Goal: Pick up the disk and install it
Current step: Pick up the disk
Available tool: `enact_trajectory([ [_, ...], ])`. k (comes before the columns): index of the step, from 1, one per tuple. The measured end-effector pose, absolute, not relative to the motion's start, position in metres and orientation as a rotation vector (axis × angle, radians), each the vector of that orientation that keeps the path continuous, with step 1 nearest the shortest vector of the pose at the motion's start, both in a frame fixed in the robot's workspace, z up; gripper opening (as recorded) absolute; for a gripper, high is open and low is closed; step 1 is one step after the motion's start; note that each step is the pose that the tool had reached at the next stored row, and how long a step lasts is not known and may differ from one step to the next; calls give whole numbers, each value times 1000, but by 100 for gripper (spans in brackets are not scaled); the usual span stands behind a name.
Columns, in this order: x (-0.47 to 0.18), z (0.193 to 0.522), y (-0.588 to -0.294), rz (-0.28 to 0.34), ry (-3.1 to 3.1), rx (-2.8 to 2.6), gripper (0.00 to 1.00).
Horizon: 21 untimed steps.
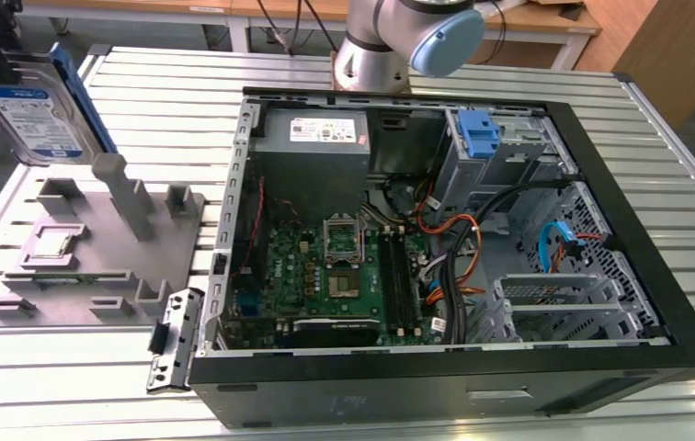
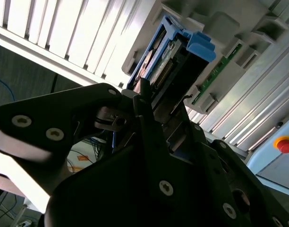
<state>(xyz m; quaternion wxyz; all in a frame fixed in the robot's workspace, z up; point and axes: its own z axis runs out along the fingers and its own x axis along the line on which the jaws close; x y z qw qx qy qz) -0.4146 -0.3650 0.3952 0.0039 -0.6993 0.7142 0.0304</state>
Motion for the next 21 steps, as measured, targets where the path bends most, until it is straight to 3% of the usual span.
enact_trajectory([
  [21,-415,414,-365,95,2238,-2192,35],
])
